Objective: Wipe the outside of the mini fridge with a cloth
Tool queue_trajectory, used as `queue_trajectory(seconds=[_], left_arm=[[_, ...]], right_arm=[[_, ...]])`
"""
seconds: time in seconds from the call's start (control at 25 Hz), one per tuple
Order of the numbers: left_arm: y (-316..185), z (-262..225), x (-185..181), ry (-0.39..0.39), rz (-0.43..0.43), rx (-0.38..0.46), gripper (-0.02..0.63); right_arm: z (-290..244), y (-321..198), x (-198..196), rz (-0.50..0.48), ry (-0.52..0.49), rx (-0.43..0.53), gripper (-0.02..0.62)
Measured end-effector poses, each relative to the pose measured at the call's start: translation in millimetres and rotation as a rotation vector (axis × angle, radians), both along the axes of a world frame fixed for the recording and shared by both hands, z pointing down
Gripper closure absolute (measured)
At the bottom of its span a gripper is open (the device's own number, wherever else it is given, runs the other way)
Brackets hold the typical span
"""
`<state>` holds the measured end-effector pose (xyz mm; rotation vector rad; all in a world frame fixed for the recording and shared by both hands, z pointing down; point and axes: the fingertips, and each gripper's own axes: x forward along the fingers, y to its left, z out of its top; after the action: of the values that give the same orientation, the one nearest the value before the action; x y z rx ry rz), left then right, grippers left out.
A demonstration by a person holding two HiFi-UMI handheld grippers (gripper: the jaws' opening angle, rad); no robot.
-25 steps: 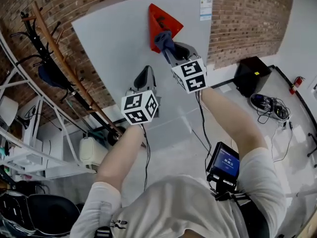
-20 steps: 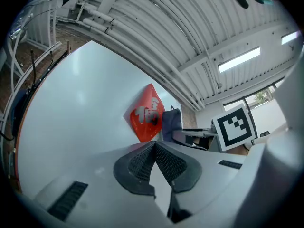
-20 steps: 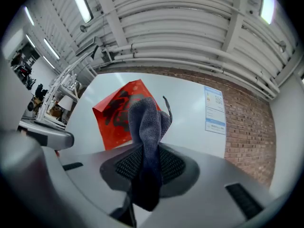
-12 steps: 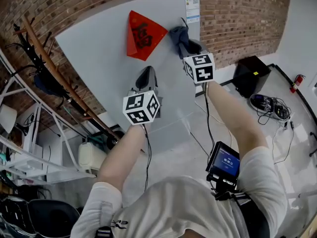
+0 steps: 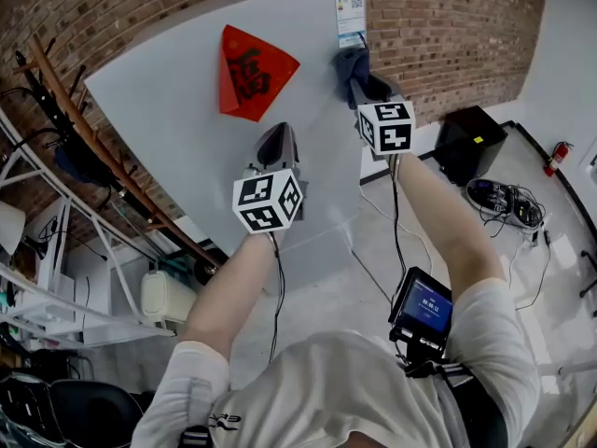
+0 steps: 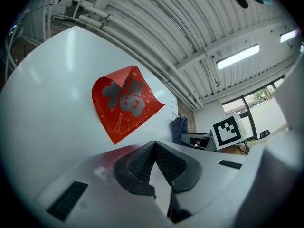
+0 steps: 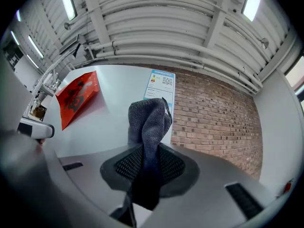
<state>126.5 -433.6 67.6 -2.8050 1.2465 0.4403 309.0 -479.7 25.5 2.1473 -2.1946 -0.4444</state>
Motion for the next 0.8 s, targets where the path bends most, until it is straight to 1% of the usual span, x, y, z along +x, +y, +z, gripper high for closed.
queue_trajectory(seconds=[0.2,0.32,0.44,0.56,0.68,0.8], left_arm=[[-1,5,3,0.009,-0.004,-0.002,0.603],[-1,11,-7,0.009,-0.012,-0.008,0.601],[1,16,-23,0.013,-0.018,-0.021,0.601],[5,20,-42,0.007,-0.028,-0.031,0.603],[6,27,-68,-0.004,-0.055,-0.047,0.603],[7,38,-102,-0.013,-0.097,-0.065,0.603]], right_arm=[[-2,2,-1,-0.002,0.017,0.011,0.509],[7,8,-21,-0.029,0.028,0.001,0.509],[26,17,-60,-0.080,0.061,-0.022,0.509],[42,25,-109,-0.154,0.093,-0.036,0.509],[56,33,-163,-0.244,0.131,-0.042,0.509],[67,41,-219,-0.330,0.159,-0.045,0.509]])
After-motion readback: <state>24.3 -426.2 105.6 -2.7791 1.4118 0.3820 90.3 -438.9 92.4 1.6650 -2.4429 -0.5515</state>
